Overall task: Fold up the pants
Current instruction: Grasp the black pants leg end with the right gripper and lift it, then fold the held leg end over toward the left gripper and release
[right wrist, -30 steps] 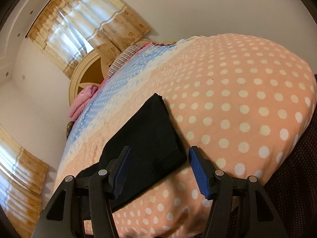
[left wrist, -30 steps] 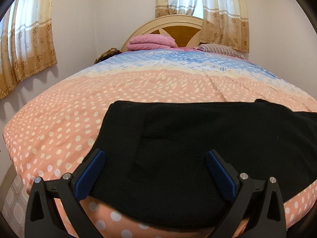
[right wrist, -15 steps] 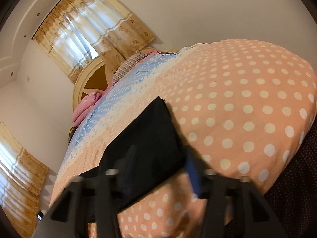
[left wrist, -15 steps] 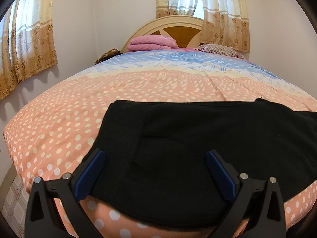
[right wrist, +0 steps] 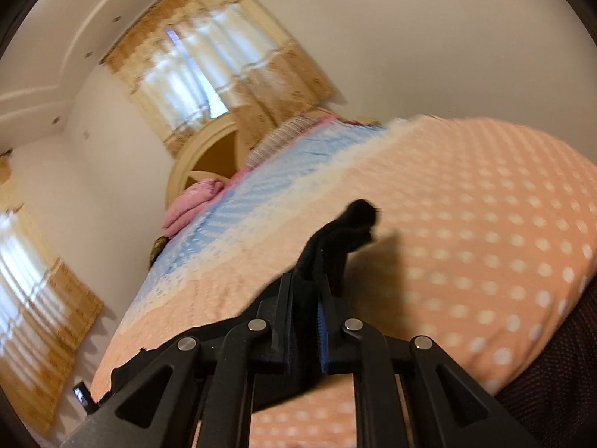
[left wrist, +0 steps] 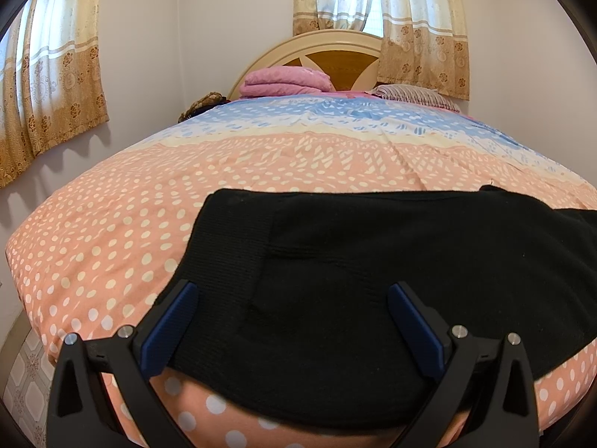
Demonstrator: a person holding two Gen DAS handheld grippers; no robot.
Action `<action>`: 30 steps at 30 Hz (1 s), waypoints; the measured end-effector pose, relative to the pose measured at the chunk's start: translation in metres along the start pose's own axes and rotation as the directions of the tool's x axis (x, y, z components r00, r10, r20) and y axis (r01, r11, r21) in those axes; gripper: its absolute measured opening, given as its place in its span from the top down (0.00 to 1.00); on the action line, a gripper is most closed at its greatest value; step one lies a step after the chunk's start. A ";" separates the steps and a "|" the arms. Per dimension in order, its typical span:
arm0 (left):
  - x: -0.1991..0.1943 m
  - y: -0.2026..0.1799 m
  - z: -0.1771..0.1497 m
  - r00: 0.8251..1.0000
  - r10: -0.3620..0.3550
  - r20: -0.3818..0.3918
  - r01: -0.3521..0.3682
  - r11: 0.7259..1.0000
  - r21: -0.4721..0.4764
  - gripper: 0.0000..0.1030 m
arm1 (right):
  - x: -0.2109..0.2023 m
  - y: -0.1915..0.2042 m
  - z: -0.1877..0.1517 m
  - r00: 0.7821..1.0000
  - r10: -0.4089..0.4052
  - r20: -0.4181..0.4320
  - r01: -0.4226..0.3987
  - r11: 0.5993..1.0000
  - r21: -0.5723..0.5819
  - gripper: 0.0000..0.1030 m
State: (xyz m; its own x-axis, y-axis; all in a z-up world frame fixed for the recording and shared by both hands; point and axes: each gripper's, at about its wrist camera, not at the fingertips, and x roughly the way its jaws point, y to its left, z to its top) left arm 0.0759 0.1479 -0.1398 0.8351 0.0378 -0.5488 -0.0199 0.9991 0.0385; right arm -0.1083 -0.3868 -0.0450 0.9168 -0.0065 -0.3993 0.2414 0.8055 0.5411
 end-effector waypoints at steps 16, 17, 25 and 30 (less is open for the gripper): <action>0.000 0.001 -0.001 1.000 0.000 0.004 0.000 1.000 0.000 0.00 | 0.038 0.152 -0.033 0.968 0.211 -0.132 -0.240 0.934 -0.265 0.90; 0.000 0.001 -0.001 1.000 0.001 0.004 -0.001 1.000 0.000 0.00 | 0.043 0.161 -0.037 0.965 0.217 -0.148 -0.252 0.927 -0.278 0.90; 0.000 0.001 -0.001 1.000 0.000 0.005 0.000 1.000 0.001 0.00 | 0.074 0.211 -0.068 0.938 0.233 -0.256 -0.316 0.877 -0.361 0.90; 0.000 0.001 -0.001 1.000 0.000 0.006 0.000 1.000 0.001 0.00 | 0.109 0.238 -0.106 0.922 0.182 -0.341 -0.323 0.847 -0.422 0.90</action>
State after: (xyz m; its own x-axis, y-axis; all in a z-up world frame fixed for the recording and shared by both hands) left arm 0.0751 0.1494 -0.1407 0.8386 0.0374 -0.5435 -0.0194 0.9991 0.0388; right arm 0.0156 -0.1336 -0.0382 0.7810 0.3425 -0.5222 -0.2260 0.9345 0.2749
